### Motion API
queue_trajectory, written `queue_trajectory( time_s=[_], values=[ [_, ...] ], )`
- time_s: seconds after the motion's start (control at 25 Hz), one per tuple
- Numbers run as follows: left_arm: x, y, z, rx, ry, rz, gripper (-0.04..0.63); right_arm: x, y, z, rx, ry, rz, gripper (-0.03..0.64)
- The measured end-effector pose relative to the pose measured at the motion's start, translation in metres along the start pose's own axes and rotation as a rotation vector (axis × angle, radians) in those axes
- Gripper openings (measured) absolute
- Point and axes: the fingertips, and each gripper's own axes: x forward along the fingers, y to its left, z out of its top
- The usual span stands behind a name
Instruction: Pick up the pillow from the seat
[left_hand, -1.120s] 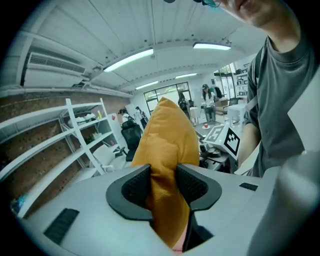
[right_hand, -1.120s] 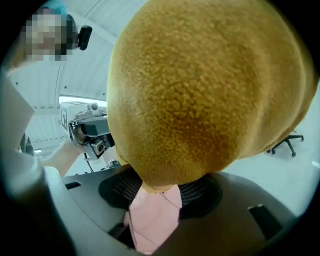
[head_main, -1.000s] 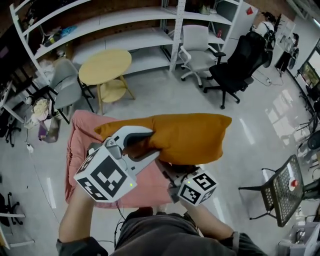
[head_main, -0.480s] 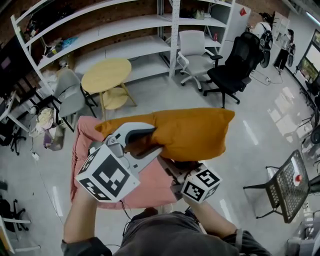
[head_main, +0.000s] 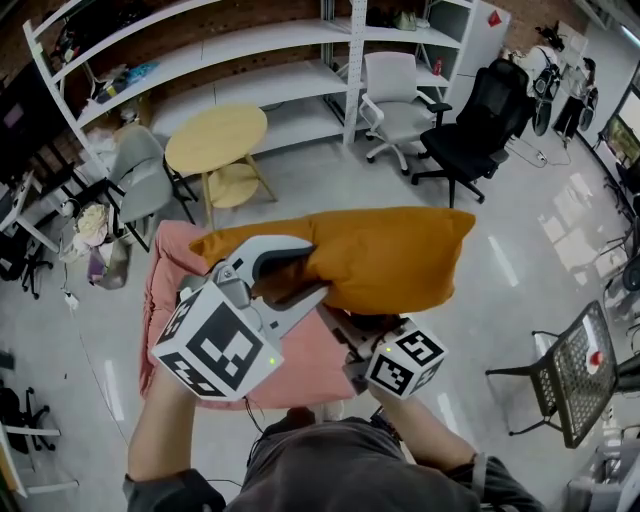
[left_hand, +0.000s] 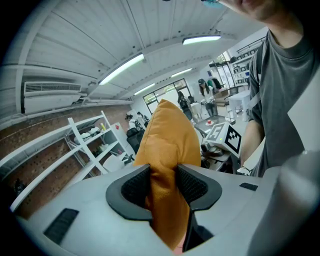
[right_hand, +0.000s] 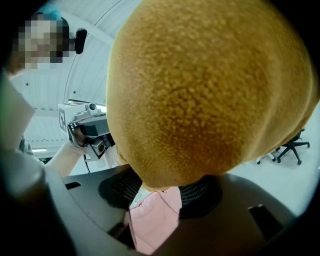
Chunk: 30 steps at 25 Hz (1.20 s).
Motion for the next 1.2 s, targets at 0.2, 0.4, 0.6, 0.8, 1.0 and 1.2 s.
queue_trajectory(
  time_s=[0.2, 0.4, 0.6, 0.8, 1.0, 1.2],
  values=[
    [0.003, 0.006, -0.006, -0.005, 0.016, 0.003, 0.170, 0.009, -0.003, -0.002, 0.003, 0.030, 0.004, 0.215],
    [0.006, 0.007, -0.014, -0.011, 0.028, 0.000, 0.170, 0.015, -0.006, -0.009, 0.017, 0.046, 0.008, 0.215],
    [0.006, 0.011, -0.018, -0.021, 0.029, 0.002, 0.170, 0.019, -0.008, -0.010, 0.017, 0.055, 0.012, 0.215],
    [0.010, 0.015, -0.023, -0.029, 0.030, -0.006, 0.170, 0.024, -0.012, -0.012, 0.022, 0.064, 0.009, 0.215],
    [0.013, 0.017, -0.032, -0.039, 0.030, -0.013, 0.170, 0.028, -0.016, -0.018, 0.028, 0.071, 0.004, 0.215],
    [0.021, 0.021, -0.031, -0.045, 0.028, -0.019, 0.170, 0.029, -0.024, -0.017, 0.030, 0.073, -0.003, 0.215]
  ],
)
